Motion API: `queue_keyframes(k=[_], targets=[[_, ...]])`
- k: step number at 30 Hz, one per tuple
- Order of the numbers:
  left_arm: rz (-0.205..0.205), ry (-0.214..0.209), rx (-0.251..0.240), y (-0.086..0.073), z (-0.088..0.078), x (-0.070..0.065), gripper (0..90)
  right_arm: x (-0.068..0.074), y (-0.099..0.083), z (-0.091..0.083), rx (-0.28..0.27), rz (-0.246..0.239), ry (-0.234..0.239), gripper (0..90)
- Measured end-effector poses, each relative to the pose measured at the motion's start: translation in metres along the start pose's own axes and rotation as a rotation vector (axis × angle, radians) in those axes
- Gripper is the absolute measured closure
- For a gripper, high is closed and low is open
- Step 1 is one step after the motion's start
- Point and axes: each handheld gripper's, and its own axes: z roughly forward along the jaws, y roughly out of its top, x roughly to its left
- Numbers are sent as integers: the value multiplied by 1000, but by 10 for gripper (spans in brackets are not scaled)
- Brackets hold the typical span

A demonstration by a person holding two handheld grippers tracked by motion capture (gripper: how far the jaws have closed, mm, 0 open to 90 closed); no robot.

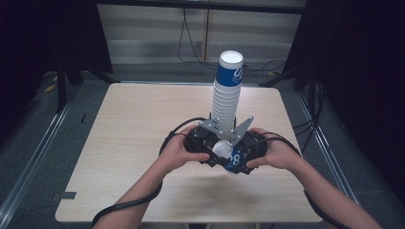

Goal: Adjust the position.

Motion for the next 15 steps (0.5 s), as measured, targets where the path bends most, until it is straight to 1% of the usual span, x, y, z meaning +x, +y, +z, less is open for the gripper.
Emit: queue_keyframes(k=[1, 2, 4, 6, 7, 8, 11, 12, 13, 14, 15], targets=[[3, 1, 1, 0, -1, 0, 276, -1, 0, 0, -9, -5, 0, 203], [7, 4, 2, 0, -2, 0, 276, 0, -1, 0, -12, 8, -3, 200], [0, 0, -4, -1, -2, 0, 275, 0, -2, 0, -34, 4, 1, 193], [-4, 1, 10, -2, -4, 0, 275, 0, -3, 0, -49, 11, -1, 180], [3, 9, 17, -2, -4, 0, 275, 0, -3, 1, -55, 13, -1, 165], [-2, 10, 19, -3, -5, 0, 275, 1, -4, 1, -60, 23, -1, 157], [-15, 7, 6, -4, -8, 1, 275, 0, -7, 2, -65, 21, 0, 139], [-22, 4, 3, -5, -8, 1, 275, 1, -8, 2, -69, 36, 1, 136], [-19, 7, 5, -5, -9, 2, 275, 0, -9, 2, -76, 40, -2, 134], [-21, 7, 11, -5, -10, 2, 275, 0, -10, 2, -77, 46, -2, 134], [-28, 10, 17, -5, -12, 2, 274, -1, -11, 2, -87, 48, -12, 132]])
